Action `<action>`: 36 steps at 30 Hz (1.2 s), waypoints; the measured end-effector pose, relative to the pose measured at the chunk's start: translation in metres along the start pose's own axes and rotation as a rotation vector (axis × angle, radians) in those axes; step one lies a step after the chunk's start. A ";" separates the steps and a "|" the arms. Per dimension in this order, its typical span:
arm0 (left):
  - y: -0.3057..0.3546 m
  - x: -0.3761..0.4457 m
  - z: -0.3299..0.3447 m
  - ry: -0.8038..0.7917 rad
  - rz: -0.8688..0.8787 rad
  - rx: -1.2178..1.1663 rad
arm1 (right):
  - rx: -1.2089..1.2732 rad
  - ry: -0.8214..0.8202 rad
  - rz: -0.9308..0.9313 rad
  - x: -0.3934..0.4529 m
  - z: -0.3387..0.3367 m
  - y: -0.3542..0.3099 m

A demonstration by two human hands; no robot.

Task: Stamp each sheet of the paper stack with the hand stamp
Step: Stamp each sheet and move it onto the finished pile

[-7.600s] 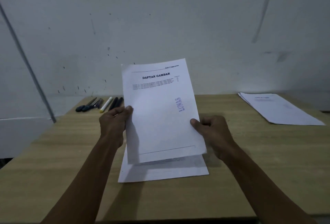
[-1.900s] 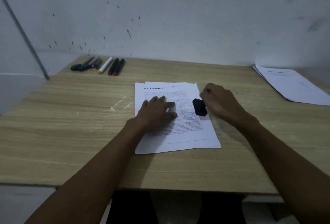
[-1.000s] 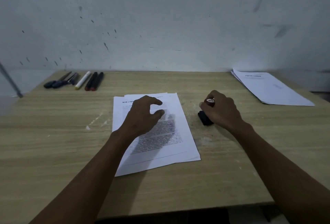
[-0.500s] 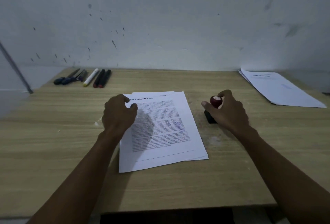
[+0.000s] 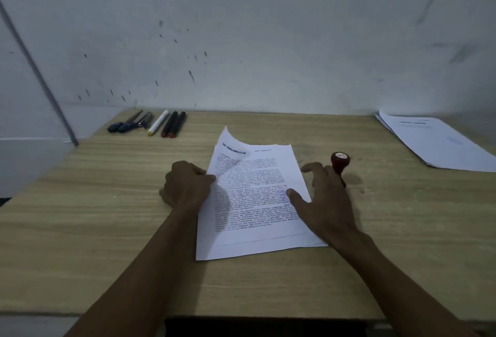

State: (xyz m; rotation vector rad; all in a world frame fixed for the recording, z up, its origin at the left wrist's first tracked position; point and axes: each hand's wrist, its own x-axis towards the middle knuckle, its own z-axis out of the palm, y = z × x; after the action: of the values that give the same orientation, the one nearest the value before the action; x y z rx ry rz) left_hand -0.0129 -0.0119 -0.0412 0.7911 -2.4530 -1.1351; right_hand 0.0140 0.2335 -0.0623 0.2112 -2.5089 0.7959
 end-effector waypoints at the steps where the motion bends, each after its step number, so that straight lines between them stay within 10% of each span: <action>1: 0.000 -0.001 -0.001 0.017 0.009 -0.025 | 0.014 -0.004 0.000 0.000 0.000 -0.001; 14: -0.013 0.009 -0.020 -0.080 0.139 -0.574 | 0.223 0.021 0.143 0.005 -0.004 -0.014; 23: -0.006 0.028 -0.044 -0.192 -0.055 -0.939 | 0.742 -0.299 0.328 0.024 -0.034 -0.042; 36: 0.127 0.017 -0.032 -0.179 0.177 -0.910 | 0.712 0.052 0.329 0.065 -0.117 -0.010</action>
State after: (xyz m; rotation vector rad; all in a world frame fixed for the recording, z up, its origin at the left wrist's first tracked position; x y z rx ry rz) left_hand -0.0542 0.0262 0.0783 0.1881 -1.7339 -2.0433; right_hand 0.0089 0.2929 0.0577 0.0071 -2.1356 1.7833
